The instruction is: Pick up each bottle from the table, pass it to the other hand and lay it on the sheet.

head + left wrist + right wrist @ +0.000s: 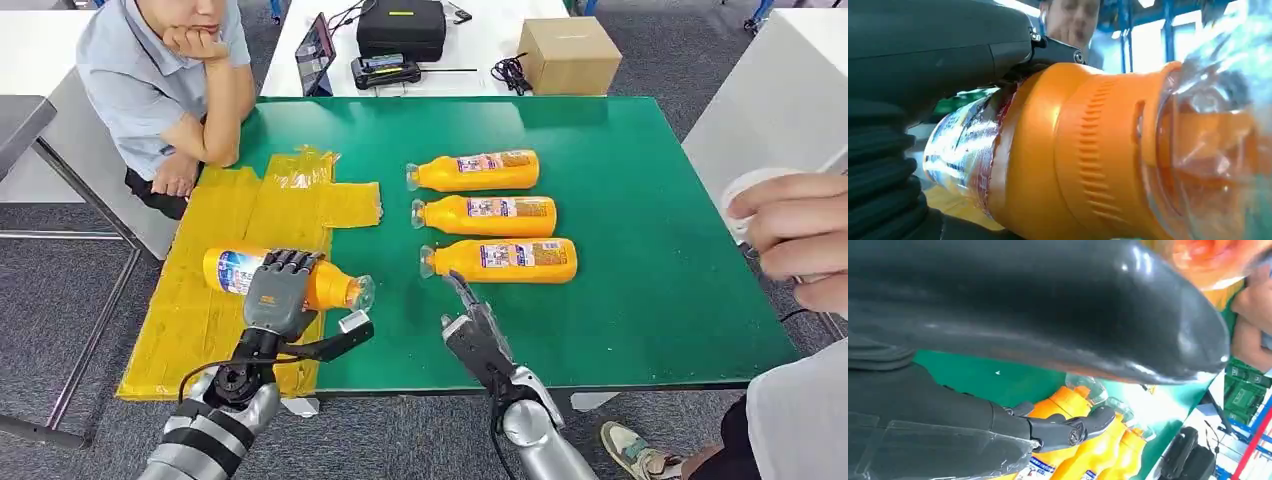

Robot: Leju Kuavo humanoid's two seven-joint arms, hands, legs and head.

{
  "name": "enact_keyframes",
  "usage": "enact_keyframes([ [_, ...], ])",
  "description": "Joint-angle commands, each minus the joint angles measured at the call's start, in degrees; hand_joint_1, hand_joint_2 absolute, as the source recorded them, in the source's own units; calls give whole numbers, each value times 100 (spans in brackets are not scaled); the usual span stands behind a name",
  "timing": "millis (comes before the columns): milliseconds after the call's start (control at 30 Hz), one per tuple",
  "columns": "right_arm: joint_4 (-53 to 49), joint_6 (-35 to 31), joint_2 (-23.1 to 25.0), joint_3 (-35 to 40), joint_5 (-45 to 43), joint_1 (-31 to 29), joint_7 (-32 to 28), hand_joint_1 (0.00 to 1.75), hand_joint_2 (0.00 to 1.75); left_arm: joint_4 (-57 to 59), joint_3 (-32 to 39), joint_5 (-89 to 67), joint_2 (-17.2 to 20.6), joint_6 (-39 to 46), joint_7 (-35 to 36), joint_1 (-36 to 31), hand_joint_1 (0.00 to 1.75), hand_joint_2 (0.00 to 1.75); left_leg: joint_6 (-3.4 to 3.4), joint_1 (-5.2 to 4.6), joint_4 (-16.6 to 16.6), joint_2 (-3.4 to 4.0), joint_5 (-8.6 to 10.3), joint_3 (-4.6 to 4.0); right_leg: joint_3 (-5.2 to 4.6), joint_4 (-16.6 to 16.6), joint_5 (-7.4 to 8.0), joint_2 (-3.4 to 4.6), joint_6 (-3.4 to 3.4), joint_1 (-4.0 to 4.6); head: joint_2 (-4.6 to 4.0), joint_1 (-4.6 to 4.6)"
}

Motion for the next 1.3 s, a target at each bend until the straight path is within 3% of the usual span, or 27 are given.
enact_keyframes([
  [33,341,153,120,-226,32,-282,59,0,175,2181,132,-185,7,-896,751,-1209,175,175,-11,9,7,-4,-5,12,17,4,-7,-11,-15,10,0,0],
  [300,513,255,223,-253,107,-466,72,0,175,3096,287,-232,-37,-1339,877,-1723,175,175,-8,4,1,-6,0,6,7,2,-2,-11,-10,5,0,0],
  [367,505,258,226,-270,107,-457,72,0,175,3123,326,-222,-67,-1320,900,-1734,28,175,-7,5,0,3,-1,7,7,1,0,-4,-8,5,0,-2],
  [400,508,258,223,-271,108,-451,71,0,175,3130,322,-224,-80,-1327,900,-1722,28,175,-10,6,3,5,-3,11,11,4,-2,-4,-12,7,0,0],
  [433,515,260,223,-272,112,-445,71,0,175,3179,336,-221,-107,-1425,931,-1748,0,175,-11,8,2,2,-3,17,19,1,-3,-8,-14,9,0,0],
  [667,544,272,236,-284,169,-450,47,0,175,3320,448,-47,-235,-1854,734,-1838,0,175,-9,3,0,-1,3,13,13,2,1,-8,-8,4,0,0],
  [1000,542,256,256,-319,212,-430,22,0,175,3291,539,162,-293,-1849,610,-1750,0,175,-14,6,-3,4,0,30,29,2,-1,-5,-14,7,0,0],
  [1133,552,228,252,-323,242,-423,11,0,175,3148,465,125,-259,-1568,634,-1650,0,175,-14,6,-3,7,0,32,30,3,0,-1,-14,7,0,0],
  [1300,410,-32,206,-364,400,-230,-28,0,175,2274,321,149,-304,-641,391,-1105,0,175,-10,0,-7,-2,3,30,28,1,-1,-9,-10,1,0,-2],
])
